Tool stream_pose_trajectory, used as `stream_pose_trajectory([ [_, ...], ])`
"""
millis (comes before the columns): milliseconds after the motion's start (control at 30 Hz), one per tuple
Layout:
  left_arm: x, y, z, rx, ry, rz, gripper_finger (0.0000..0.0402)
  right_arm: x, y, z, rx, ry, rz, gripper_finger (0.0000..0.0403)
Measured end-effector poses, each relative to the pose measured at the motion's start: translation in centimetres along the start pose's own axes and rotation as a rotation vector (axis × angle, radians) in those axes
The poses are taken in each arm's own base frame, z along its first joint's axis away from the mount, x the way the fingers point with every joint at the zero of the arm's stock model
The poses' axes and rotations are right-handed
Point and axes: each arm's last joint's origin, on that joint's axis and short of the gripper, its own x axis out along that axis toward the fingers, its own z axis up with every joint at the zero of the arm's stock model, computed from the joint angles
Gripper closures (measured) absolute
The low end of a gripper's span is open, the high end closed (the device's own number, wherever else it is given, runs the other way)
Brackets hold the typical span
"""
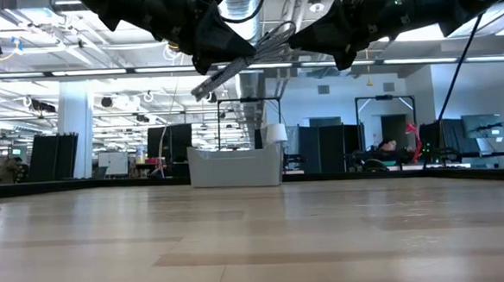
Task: Pick & Place USB Port
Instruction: Put the white patterned charger cable into the blue bin
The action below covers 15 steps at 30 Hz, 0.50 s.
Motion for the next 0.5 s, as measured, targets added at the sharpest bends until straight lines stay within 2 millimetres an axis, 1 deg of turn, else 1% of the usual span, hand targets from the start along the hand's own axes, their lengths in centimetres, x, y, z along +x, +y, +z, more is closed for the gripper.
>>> stream_pose_trajectory([
  [267,0.0,0.1,0.0,-0.001,-0.003,0.023,0.0302,-0.2,-0.1,-0.1,-0.013,0.030,-0.025,0.0402],
  [367,0.0,0.1,0.0,0.000,0.001,0.025,0.0288,-1.1,-0.1,0.2,-0.020,0.050,-0.055,0.0402],
  [500,-0.1,0.1,0.0,0.006,0.004,0.026,0.0273,-3.0,0.2,1.2,-0.046,0.056,-0.108,0.0403],
])
